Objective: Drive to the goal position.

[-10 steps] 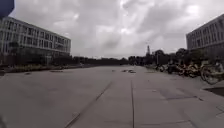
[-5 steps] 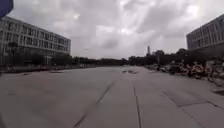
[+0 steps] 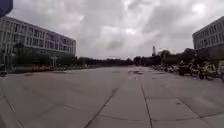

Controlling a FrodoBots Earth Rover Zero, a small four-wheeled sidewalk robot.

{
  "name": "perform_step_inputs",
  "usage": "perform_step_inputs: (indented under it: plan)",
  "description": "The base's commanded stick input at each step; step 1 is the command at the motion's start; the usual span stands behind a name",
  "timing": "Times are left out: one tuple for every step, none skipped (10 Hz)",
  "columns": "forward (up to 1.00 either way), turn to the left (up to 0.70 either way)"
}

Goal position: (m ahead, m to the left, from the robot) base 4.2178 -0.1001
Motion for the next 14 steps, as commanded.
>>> perform_step_inputs:
  plan:
    - [0.7, 0.0]
    - [0.7, 0.0]
    - [0.7, 0.0]
    - [0.7, 0.0]
    - [0.7, 0.0]
    - [0.7, 0.0]
    - [0.7, 0.0]
    - [0.7, 0.0]
    - [0.7, 0.0]
    - [0.7, 0.0]
    - [0.7, 0.0]
    - [0.7, 0.0]
    - [0.7, 0.0]
    - [0.7, 0.0]
